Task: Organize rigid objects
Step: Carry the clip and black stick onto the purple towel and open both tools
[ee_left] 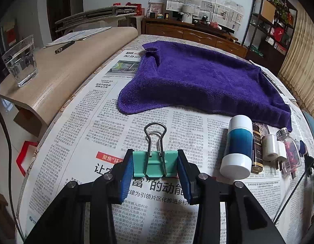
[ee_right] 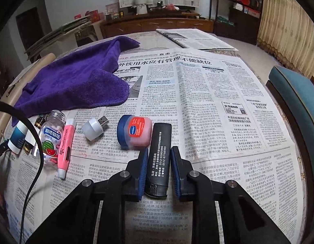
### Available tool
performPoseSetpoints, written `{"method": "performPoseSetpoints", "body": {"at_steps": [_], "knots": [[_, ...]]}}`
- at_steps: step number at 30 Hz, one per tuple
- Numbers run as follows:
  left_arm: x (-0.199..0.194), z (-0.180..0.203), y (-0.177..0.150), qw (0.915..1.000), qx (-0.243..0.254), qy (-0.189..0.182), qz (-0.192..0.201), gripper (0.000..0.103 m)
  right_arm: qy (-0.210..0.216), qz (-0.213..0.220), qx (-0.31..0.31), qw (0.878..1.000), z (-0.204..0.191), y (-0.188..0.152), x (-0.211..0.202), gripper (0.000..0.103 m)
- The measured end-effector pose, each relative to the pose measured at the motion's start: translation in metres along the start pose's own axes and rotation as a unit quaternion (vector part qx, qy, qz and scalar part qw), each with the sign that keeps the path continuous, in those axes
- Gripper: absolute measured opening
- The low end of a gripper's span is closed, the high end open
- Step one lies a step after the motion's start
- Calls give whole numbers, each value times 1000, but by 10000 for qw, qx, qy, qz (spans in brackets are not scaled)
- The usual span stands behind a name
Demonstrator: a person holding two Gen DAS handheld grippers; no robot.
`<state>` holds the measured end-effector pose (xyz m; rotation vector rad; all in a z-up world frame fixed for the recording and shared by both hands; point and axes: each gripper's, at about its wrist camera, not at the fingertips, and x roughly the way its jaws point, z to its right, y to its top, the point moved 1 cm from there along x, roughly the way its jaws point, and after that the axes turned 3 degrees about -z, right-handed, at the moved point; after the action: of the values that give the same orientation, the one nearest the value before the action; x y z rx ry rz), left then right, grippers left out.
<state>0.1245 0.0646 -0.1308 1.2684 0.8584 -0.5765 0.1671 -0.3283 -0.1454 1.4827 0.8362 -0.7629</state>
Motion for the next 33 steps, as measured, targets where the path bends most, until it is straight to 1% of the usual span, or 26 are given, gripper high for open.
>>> {"method": "performPoseSetpoints", "body": {"at_steps": [7,12,18,21,24,27,30,33], "knots": [[-16,0,6,9999,29,-60,135,39,42,66,75,9999,2,1,-11,23],[-30,0,14,9997,16,-161,204,39,163,168,166,9996,0,3,-24,23],[-54,2,38,9990,90,-204,380,39,367,366,230,9984,-11,19,-42,23],[-62,9,58,9983,205,-291,465,39,481,470,182,9976,-23,35,-50,23],[-62,17,80,9973,289,-460,496,39,665,542,144,9962,-36,55,-54,23],[-52,29,106,9961,368,-647,467,39,856,576,62,9946,-53,81,-51,23],[-36,44,131,9952,494,-729,435,39,979,597,-98,9934,-72,107,-43,23],[-16,55,149,9944,588,-803,360,39,1143,557,-251,9916,-95,135,-27,23]]}}
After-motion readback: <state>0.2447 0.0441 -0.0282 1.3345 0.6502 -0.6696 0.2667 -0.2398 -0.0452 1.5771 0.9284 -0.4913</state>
